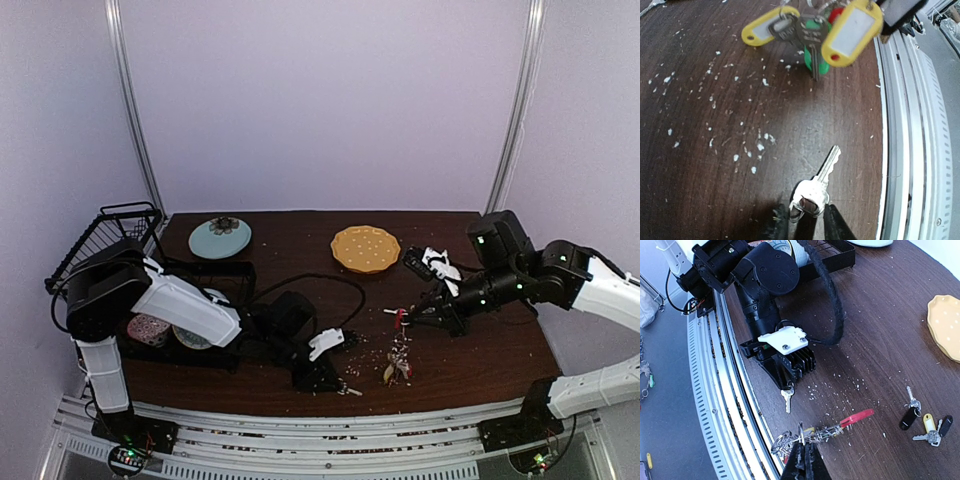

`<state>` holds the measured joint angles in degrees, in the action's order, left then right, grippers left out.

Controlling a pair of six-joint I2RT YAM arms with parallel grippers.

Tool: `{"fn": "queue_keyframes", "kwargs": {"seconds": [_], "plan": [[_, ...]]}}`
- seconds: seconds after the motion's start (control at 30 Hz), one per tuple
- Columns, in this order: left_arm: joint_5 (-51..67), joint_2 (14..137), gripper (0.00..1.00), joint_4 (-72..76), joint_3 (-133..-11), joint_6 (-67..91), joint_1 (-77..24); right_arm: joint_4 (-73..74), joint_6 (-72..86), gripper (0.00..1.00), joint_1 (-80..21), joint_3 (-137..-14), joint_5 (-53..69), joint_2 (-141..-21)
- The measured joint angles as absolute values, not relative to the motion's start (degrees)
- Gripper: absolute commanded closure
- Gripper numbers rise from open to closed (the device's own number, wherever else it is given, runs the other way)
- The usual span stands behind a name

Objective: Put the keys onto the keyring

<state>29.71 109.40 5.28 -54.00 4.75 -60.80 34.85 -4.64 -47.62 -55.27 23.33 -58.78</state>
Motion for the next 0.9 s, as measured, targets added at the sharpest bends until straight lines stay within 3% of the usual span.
{"fn": "queue_keyframes", "kwargs": {"seconds": [0.23, 0.53, 0.9], "plan": [[29.4, 109.4, 1.00, 4.2, -53.9, 3.7, -60.9, 35.1, -4.6, 1.00, -47.6, -55.3, 23.0, -58.5], [27.0, 107.9, 1.00, 3.5, -53.1, 3.6, -62.3, 35.6, -4.6, 1.00, -47.6, -55.3, 22.3, -58.4], [5.4, 84.4, 1.00, 1.3, -50.4, 0.9, -64.9, 34.8, -5.3, 1.00, -51.0, -56.5, 26.6, -58.4]]}}
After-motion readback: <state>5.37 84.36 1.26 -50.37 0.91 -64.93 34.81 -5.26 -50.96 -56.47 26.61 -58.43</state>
